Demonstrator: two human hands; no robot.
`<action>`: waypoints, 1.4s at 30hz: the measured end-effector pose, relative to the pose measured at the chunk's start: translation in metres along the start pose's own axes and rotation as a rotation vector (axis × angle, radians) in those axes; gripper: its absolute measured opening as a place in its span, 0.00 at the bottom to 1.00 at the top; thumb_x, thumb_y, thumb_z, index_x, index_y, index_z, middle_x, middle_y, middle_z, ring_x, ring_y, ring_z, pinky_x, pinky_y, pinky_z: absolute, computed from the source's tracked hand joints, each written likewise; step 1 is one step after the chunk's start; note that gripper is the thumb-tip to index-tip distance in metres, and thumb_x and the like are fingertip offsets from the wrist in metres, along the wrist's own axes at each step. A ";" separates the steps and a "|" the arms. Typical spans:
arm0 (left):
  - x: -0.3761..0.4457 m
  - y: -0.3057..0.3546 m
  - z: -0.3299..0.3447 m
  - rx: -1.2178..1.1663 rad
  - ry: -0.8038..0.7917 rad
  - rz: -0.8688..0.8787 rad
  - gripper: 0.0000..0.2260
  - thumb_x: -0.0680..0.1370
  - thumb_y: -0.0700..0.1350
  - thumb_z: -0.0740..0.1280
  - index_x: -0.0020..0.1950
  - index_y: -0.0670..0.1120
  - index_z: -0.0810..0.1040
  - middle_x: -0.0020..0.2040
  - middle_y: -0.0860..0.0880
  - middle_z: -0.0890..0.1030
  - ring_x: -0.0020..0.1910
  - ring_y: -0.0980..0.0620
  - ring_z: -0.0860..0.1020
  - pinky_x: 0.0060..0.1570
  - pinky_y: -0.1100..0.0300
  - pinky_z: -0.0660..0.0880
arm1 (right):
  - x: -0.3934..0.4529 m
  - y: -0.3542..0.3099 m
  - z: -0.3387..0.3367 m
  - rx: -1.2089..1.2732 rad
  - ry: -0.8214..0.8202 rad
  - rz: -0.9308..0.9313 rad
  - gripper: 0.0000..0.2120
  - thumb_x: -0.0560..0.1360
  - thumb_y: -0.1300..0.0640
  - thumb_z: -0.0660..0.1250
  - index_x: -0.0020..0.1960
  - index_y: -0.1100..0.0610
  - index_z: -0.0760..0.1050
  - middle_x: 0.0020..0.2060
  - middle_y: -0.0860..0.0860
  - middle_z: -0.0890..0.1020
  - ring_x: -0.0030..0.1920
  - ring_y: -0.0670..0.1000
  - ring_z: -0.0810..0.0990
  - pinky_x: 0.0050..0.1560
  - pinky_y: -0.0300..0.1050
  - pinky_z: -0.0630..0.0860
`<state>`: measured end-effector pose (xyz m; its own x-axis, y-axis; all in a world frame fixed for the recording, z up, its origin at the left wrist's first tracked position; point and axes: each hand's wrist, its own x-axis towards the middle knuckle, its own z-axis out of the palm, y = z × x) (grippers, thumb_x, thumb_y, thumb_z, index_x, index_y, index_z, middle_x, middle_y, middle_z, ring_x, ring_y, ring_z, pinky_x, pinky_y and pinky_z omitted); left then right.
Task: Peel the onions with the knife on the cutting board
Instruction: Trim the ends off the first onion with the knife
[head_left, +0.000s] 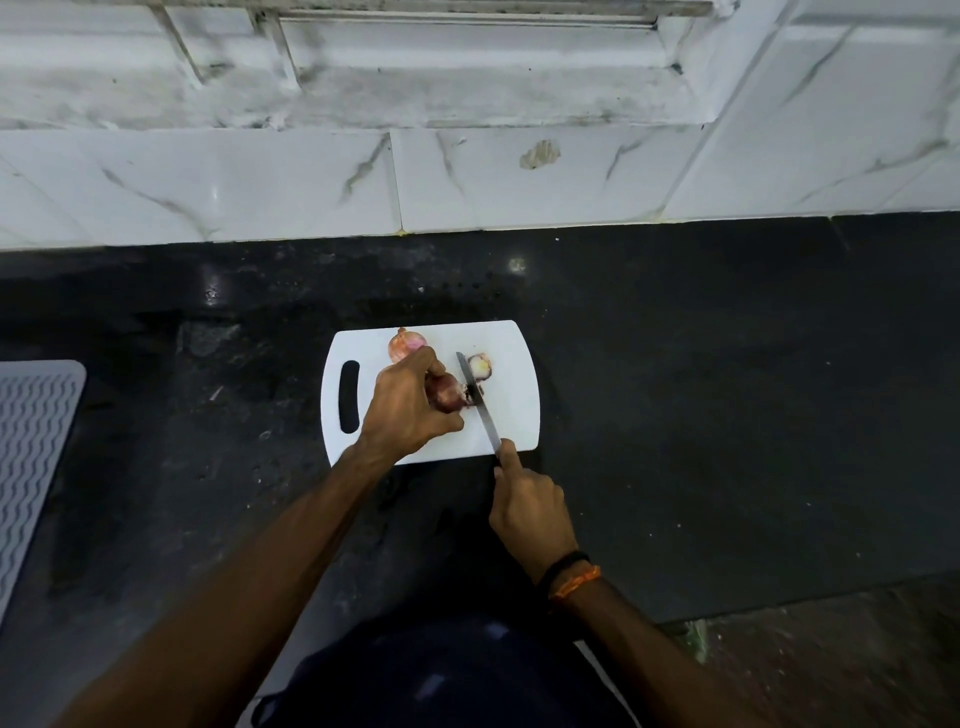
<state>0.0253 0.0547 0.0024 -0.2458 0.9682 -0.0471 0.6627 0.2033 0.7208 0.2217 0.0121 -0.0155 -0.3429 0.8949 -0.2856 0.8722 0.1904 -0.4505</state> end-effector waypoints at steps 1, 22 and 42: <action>-0.001 -0.001 0.000 0.000 0.005 0.009 0.26 0.60 0.45 0.82 0.52 0.46 0.75 0.46 0.51 0.81 0.43 0.51 0.79 0.45 0.54 0.80 | 0.000 0.001 -0.001 0.064 0.034 0.002 0.23 0.84 0.54 0.55 0.78 0.56 0.61 0.41 0.55 0.81 0.39 0.57 0.80 0.44 0.56 0.78; -0.014 0.007 -0.010 -0.489 0.238 -0.095 0.27 0.61 0.38 0.84 0.56 0.46 0.77 0.55 0.52 0.82 0.52 0.60 0.81 0.49 0.64 0.80 | 0.007 0.004 -0.023 0.026 0.039 -0.054 0.22 0.84 0.53 0.55 0.78 0.54 0.61 0.45 0.56 0.82 0.43 0.57 0.81 0.49 0.53 0.76; -0.023 0.022 -0.030 -1.495 0.056 -0.445 0.05 0.70 0.39 0.74 0.44 0.44 0.85 0.57 0.41 0.82 0.59 0.41 0.81 0.59 0.48 0.79 | 0.013 0.005 -0.025 0.133 0.145 -0.065 0.11 0.84 0.53 0.55 0.65 0.55 0.67 0.41 0.50 0.80 0.38 0.50 0.78 0.39 0.45 0.72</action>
<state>0.0238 0.0323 0.0401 -0.2712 0.8585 -0.4353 -0.7390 0.1041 0.6657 0.2301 0.0348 -0.0006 -0.3349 0.9329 -0.1322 0.7931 0.2033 -0.5742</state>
